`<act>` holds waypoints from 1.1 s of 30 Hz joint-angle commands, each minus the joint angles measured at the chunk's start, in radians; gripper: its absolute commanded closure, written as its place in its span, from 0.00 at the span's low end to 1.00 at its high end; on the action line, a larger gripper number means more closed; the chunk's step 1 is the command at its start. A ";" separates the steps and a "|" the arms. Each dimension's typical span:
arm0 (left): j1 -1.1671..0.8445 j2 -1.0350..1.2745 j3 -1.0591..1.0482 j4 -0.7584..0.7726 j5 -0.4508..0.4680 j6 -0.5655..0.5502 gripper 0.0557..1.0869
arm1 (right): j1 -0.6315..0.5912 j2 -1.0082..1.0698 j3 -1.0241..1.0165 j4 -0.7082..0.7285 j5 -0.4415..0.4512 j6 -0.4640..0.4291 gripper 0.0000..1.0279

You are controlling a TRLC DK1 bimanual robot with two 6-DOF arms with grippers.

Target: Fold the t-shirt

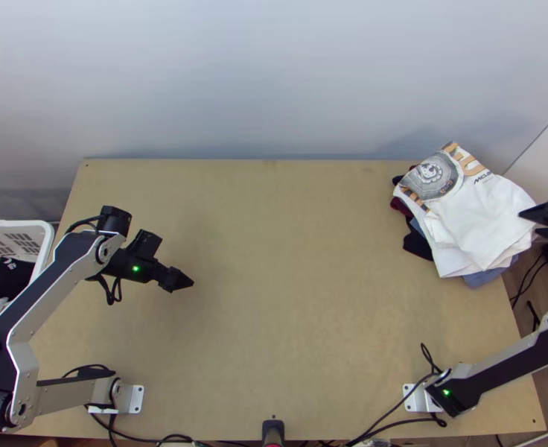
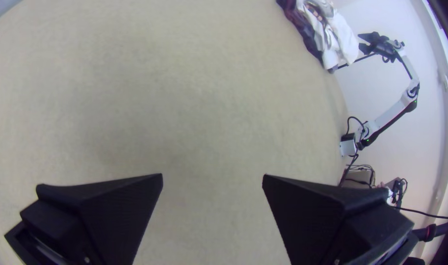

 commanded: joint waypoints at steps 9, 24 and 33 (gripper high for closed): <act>-0.002 -0.076 0.010 0.040 -0.028 -0.099 0.04 | -0.015 -0.209 0.070 -0.009 0.101 -0.034 0.04; 0.044 -0.349 -0.093 0.189 -0.297 -0.233 0.04 | 0.314 -0.882 -0.737 0.399 0.264 0.024 0.04; 0.039 -0.534 -0.236 0.367 -0.327 -0.262 0.04 | 0.801 -1.134 -1.097 0.765 0.634 0.289 0.04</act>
